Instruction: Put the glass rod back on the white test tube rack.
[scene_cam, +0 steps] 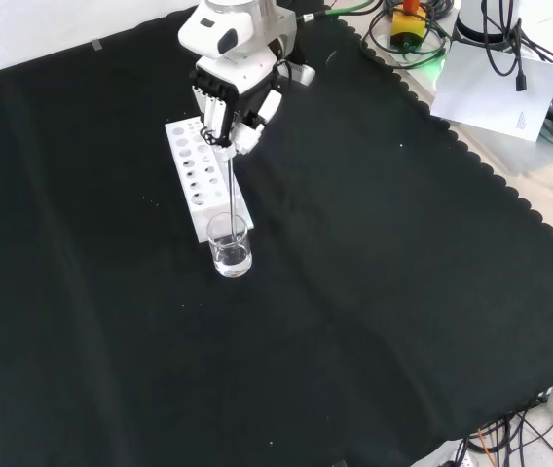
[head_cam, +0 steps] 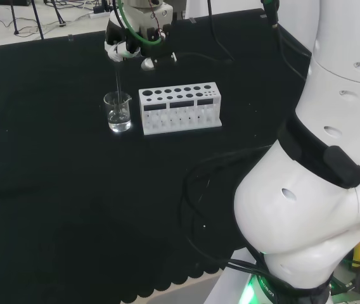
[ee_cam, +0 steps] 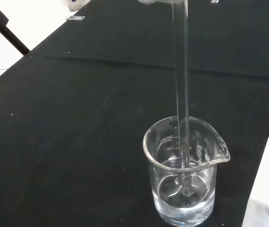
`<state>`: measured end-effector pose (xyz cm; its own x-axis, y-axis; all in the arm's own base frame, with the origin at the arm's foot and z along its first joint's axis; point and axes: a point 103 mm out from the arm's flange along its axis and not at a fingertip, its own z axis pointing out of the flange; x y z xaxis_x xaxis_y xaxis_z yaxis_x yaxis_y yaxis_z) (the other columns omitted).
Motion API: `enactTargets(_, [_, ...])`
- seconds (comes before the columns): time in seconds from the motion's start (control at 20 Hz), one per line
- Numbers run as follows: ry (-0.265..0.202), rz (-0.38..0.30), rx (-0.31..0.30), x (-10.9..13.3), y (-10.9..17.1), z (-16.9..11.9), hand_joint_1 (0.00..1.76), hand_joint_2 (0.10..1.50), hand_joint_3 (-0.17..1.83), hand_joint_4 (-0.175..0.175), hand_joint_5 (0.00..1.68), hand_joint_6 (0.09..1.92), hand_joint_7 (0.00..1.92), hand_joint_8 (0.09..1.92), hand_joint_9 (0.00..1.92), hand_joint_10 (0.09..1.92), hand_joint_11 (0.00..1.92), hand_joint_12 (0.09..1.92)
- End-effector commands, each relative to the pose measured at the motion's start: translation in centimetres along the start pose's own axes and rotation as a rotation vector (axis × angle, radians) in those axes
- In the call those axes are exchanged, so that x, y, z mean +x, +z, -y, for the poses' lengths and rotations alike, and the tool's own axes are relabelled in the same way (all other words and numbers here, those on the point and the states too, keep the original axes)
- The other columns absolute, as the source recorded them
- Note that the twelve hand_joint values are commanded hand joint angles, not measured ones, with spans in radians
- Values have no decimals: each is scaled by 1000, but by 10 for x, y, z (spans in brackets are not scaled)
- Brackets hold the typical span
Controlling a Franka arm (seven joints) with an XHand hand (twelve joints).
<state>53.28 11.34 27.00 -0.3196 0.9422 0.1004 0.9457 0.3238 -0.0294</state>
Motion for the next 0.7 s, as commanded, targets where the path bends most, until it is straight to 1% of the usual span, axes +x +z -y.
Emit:
enactTargets(0.05, [5,2,-4,-1,-4,1,1316,1097,-175,-175,1197,414,1252,867,1602,860,1641,656])
enactTargets(0.2, [13,5,-7,-2,-5,0,1316,1097,-175,-175,1197,414,1252,867,1601,860,1641,656])
enactTargets(0.35, [15,10,-5,-1,-14,0,1316,1097,-175,-175,1197,413,1252,867,1601,860,1641,656])
enactTargets(0.5, [17,7,-16,1,-30,1,1316,1097,-175,-175,1197,412,1251,868,1601,860,1641,656])
enactTargets(0.7, [15,0,-51,2,-61,9,1316,1097,-175,-175,1197,411,1251,868,1601,860,1641,656])
